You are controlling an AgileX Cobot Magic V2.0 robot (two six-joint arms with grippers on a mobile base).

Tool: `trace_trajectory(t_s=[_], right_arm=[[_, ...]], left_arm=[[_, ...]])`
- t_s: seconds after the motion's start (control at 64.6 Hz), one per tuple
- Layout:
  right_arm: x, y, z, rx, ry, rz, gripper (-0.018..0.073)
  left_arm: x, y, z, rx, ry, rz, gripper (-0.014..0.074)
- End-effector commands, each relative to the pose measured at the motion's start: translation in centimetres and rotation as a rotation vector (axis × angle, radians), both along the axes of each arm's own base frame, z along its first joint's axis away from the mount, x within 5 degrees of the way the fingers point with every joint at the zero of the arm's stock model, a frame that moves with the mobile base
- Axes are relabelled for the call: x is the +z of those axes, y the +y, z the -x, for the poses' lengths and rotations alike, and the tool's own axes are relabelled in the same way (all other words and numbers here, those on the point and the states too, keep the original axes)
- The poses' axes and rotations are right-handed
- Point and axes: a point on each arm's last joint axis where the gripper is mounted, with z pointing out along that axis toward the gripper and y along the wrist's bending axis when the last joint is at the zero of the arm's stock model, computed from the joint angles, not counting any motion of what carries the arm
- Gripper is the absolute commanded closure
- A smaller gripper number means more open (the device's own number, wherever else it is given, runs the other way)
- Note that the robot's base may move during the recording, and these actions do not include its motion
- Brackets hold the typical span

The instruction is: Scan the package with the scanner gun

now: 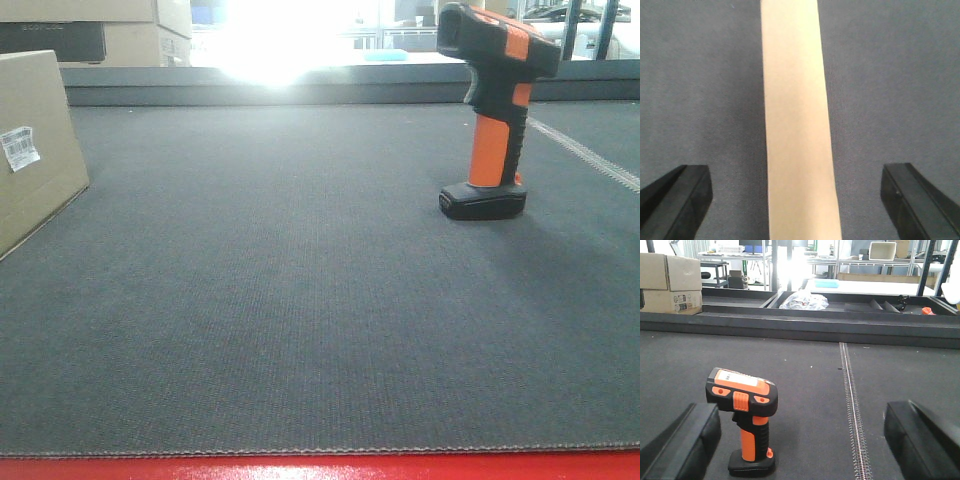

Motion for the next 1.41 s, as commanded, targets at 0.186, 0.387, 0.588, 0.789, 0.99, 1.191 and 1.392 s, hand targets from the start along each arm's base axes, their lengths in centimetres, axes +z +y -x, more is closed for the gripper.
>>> trace_trajectory(t_s=[0.186,0.387,0.588,0.789,0.99,1.191,1.392], right_arm=[[0.4,0.0,-0.1,0.002,-0.025,0.0,-0.001],[0.3,0.0,-0.1,0.002,-0.023,0.0,-0.001],[0.3,0.2,-0.1,0.015,-0.019,0.0,-0.001],[0.1,0.2,-0.1,0.016,-0.001,0.0,-0.001],[0.1,0.4,-0.1,0.032,0.0,0.0,-0.001],[0.0,0.9,0.0,0.072,0.02,0.0,-0.001],[-0.9,1.6,0.1,0.135,0.114,-0.005,-0.001]], left_arm=[[-5.1,-0.2,-3.8,-0.043,0.137,0.011,0.0015],[-7.7,-0.1,-5.2,-0.047,0.207,0.016,0.0016],[-7.7,-0.1,-5.3,-0.047,0.201,0.014,0.0188],[-7.7,-0.1,-5.2,-0.047,0.208,0.014,0.0704],[-6.6,-0.6,-4.7,-0.052,0.181,0.079,0.0708],[-2.3,-1.9,-2.5,-0.109,0.046,0.323,0.0708],[1.3,-2.9,-0.1,-0.145,-0.062,0.496,0.0708]])
